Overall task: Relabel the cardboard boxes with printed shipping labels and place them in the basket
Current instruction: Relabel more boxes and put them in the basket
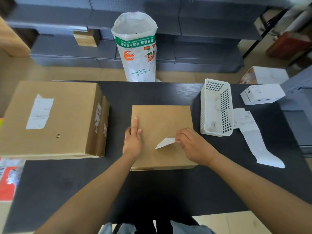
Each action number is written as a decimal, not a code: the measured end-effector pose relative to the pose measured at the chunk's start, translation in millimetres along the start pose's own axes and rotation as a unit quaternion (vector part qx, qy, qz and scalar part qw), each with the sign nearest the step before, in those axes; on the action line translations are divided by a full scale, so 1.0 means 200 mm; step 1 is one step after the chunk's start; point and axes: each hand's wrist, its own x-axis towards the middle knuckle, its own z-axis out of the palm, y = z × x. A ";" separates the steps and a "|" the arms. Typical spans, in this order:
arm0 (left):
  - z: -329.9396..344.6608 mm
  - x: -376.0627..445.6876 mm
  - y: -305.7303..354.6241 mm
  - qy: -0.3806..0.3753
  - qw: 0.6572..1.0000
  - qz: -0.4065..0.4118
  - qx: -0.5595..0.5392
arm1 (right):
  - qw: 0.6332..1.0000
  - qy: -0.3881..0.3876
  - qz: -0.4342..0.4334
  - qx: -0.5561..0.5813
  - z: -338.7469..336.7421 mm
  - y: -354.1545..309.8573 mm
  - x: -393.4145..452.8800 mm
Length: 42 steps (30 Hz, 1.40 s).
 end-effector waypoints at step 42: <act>0.36 -0.09 0.47 0.142 0.959 0.124 0.211 | 0.865 0.022 0.494 0.085 -0.15 0.91 -0.35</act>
